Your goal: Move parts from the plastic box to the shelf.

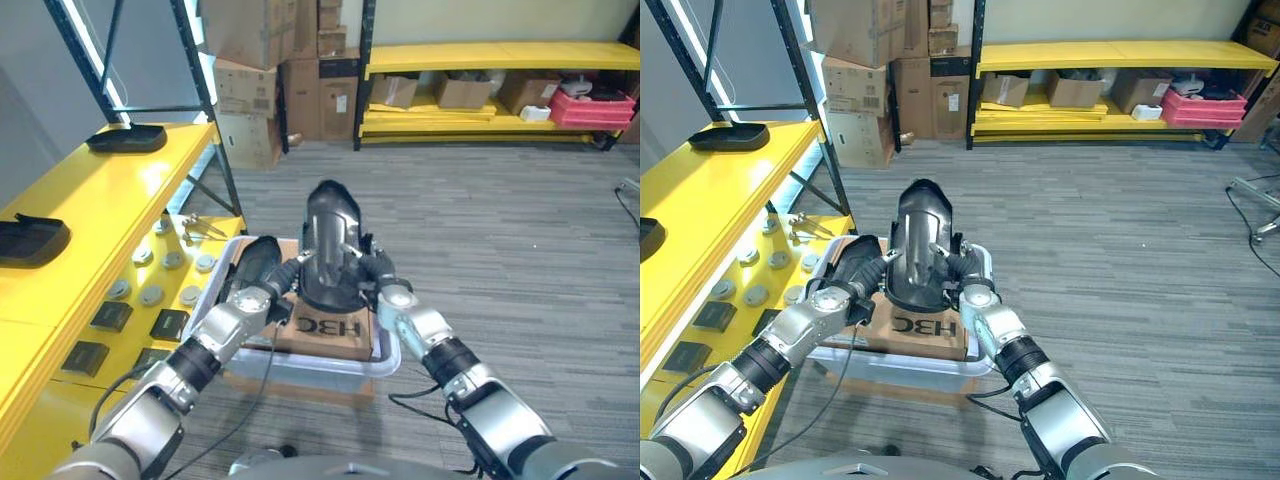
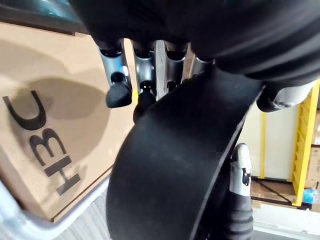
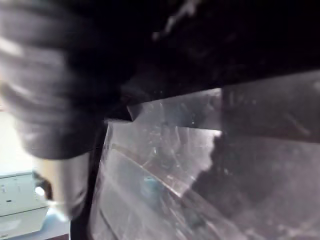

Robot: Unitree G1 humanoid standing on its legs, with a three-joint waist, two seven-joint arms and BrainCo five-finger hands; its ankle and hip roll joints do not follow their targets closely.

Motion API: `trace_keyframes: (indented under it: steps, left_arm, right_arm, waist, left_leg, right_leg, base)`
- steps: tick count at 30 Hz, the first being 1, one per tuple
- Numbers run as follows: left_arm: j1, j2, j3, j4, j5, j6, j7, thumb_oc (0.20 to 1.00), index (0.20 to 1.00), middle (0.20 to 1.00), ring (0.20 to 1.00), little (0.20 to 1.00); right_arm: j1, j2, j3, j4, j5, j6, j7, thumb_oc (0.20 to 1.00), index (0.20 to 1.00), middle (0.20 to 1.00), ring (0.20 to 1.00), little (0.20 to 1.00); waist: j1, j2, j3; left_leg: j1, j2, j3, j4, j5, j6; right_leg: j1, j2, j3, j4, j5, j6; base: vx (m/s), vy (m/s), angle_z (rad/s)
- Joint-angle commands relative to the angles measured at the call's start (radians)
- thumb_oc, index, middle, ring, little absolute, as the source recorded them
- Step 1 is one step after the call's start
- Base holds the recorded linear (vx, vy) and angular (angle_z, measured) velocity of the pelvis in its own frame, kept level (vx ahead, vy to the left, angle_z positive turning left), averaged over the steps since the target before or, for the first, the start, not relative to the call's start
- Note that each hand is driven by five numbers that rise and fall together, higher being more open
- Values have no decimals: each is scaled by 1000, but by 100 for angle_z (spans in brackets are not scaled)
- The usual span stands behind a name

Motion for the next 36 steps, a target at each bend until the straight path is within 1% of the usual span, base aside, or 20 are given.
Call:
trace_keyframes:
  steps: [1, 5, 10, 11, 14, 15, 17, 18, 19, 20, 21, 22, 24, 25, 28, 29, 30, 33, 35, 36]
  left_arm:
    - [-91, -72, 66, -90, -31, -192, -23, 200, 200, 200, 200, 200]
    - [-29, -24, 152, -114, -11, -242, -14, 200, 200, 200, 200, 200]
    - [57, 33, 245, -144, 24, -301, -1, 200, 200, 200, 200, 200]
    - [87, 50, 272, -149, 35, -329, 14, 200, 200, 200, 200, 200]
    - [186, 96, 369, -183, 47, -389, 12, 200, 200, 200, 200, 200]
    - [216, 106, 400, -197, 42, -402, 6, 200, 200, 200, 200, 200]
    - [243, 118, 430, -214, 38, -417, 10, 200, 200, 200, 200, 200]
    - [263, 130, 454, -226, 33, -429, 11, 200, 200, 200, 200, 200]
    - [285, 144, 487, -237, 27, -452, 10, 200, 200, 200, 200, 200]
    - [302, 159, 514, -258, 16, -461, 11, 200, 200, 200, 200, 200]
    - [315, 174, 542, -273, 2, -467, 8, 200, 200, 200, 200, 200]
    - [320, 185, 556, -280, -10, -472, 5, 200, 200, 200, 200, 200]
    - [324, 199, 578, -290, -39, -475, -3, 200, 200, 200, 200, 200]
    - [325, 205, 597, -296, -46, -478, -13, 200, 200, 200, 200, 200]
    - [334, 209, 630, -328, -58, -458, 7, 200, 200, 200, 200, 200]
    - [341, 210, 640, -339, -62, -453, 9, 200, 200, 200, 200, 200]
    - [379, 204, 684, -378, -60, -450, 36, 200, 200, 200, 200, 200]
    - [450, 192, 753, -428, -59, -458, 23, 200, 200, 200, 200, 200]
    - [481, 183, 777, -446, -67, -452, -16, 200, 200, 200, 200, 200]
    - [492, 172, 784, -453, -65, -454, -30, 200, 200, 200, 200, 200]
  right_arm:
    - [-46, 60, -5, -4, 35, -72, -6, 1000, 1000, 1000, 1000, 1000]
    - [24, 35, -67, -50, 23, -108, 14, 1000, 1000, 1000, 1000, 1000]
    - [138, 6, -131, -146, -5, -112, 41, 1000, 1000, 1000, 1000, 1000]
    - [179, -1, -146, -172, -8, -106, 50, 1000, 1000, 1000, 1000, 1000]
    - [322, -30, -198, -226, -54, -85, 79, 1000, 1000, 1000, 1000, 1000]
    - [362, -36, -216, -233, -40, -73, 76, 1000, 1000, 1000, 1000, 1000]
    - [397, -42, -240, -224, -52, -56, 76, 1000, 1000, 1000, 1000, 1000]
    - [428, -47, -258, -211, -77, -54, 90, 1000, 1000, 1000, 1000, 1000]
    - [467, -48, -278, -185, -38, -43, 103, 1000, 1000, 1000, 1000, 1000]
    - [497, -42, -297, -150, -61, -49, 122, 1000, 1000, 1000, 1000, 1000]
    - [523, -42, -310, -106, -98, -63, 142, 1000, 1000, 1000, 1000, 1000]
    - [543, -42, -318, -76, -81, -73, 155, 1000, 1000, 1000, 1000, 1000]
    - [581, -44, -338, -2, -69, -98, 169, 1000, 1000, 1000, 1000, 1000]
    - [607, -49, -355, 59, -72, -115, 197, 1000, 1000, 1000, 1000, 1000]
    - [623, -47, -360, 151, -69, -136, 231, 1000, 1000, 1000, 1000, 1000]
    - [622, -49, -355, 160, -74, -133, 233, 1000, 1000, 1000, 1000, 1000]
    - [617, -52, -332, 180, -110, -111, 237, 1000, 1000, 1000, 1000, 1000]
    - [612, -54, -299, 185, -167, -81, 222, 1000, 1000, 1000, 1000, 1000]
    - [630, -52, -299, 176, -163, -67, 198, 1000, 1000, 1000, 1000, 1000]
    - [649, -52, -307, 166, -164, -66, 185, 1000, 1000, 1000, 1000, 1000]
  waist:
    - [35, -40, -47]
    - [37, -39, -47]
    - [27, -38, -45]
    - [23, -39, -45]
    - [8, -39, -41]
    - [4, -39, -40]
    - [-1, -39, -39]
    - [-5, -40, -37]
    - [-11, -40, -35]
    - [-15, -40, -34]
    - [-19, -39, -31]
    - [-23, -37, -29]
    - [-41, -34, -21]
    - [-50, -30, -21]
    - [-41, -32, -19]
    - [-34, -32, -18]
    - [-6, -34, -13]
    - [38, -34, -3]
    - [48, -33, 10]
    - [42, -31, 14]
  left_leg:
    - [-19, 47, -69, -6, -45, -61]
    - [-25, 46, -66, -12, -41, -59]
    - [-32, 41, -57, -23, -34, -54]
    - [-34, 41, -52, -27, -33, -52]
    - [-39, 34, -44, -37, -29, -44]
    - [-42, 31, -43, -39, -28, -42]
    - [-46, 27, -42, -41, -27, -39]
    - [-49, 23, -43, -42, -28, -35]
    - [-53, 17, -47, -43, -27, -29]
    - [-59, 13, -54, -43, -27, -25]
    - [-64, 11, -57, -43, -27, -19]
    - [-69, 11, -66, -42, -26, -17]
    - [-74, 10, -98, -40, -23, -17]
    - [-82, 11, -126, -41, -13, -21]
    - [-95, 14, -173, -42, 3, -37]
    - [-99, 16, -183, -42, 7, -41]
    - [-113, 23, -211, -44, 21, -57]
    - [-152, 42, -214, -41, 46, -87]
    - [-180, 65, -157, -29, 60, -105]
    - [-202, 92, -73, -29, 84, -118]
  right_leg:
    - [58, -111, -25, -65, 32, 120]
    - [54, -112, -29, -70, 33, 121]
    - [44, -111, -25, -74, 36, 123]
    - [42, -111, -23, -77, 36, 124]
    - [28, -111, -11, -78, 39, 128]
    - [24, -112, -6, -77, 40, 130]
    - [18, -112, -1, -74, 39, 132]
    - [13, -112, 3, -67, 37, 133]
    - [4, -111, 13, -52, 30, 132]
    - [-8, -108, 23, -33, 19, 131]
    - [-18, -101, 34, -13, 7, 128]
    - [-29, -89, 45, 2, -4, 121]
    - [-40, -51, 78, 22, -30, 100]
    - [-44, -15, 106, 21, -38, 81]
    - [-40, 12, 114, 11, -40, 67]
    - [-39, 16, 112, 7, -40, 63]
    - [-30, 29, 97, -14, -35, 53]
    - [-13, 36, 53, -56, -22, 48]
    - [6, 33, 1, -74, -18, 48]
    - [18, 29, -58, -96, -3, 53]
  base:
    - [-40, 10, 1]
    - [-34, 1, -1]
    - [-45, 8, -2]
    - [-57, 13, -4]
    - [-60, 19, -14]
    - [-51, 17, -25]
    - [-29, 6, -17]
    - [-26, -2, -11]
    - [-33, -15, -5]
    - [-42, -33, -3]
    - [-50, -47, -3]
    - [-53, -63, -4]
    - [-21, -74, 10]
    - [2, -105, 49]
    - [-13, -97, 82]
    - [-43, -153, 92]
    - [-44, -134, 71]
    - [-54, -90, 58]
    - [-55, -32, 77]
    - [-57, 7, 126]
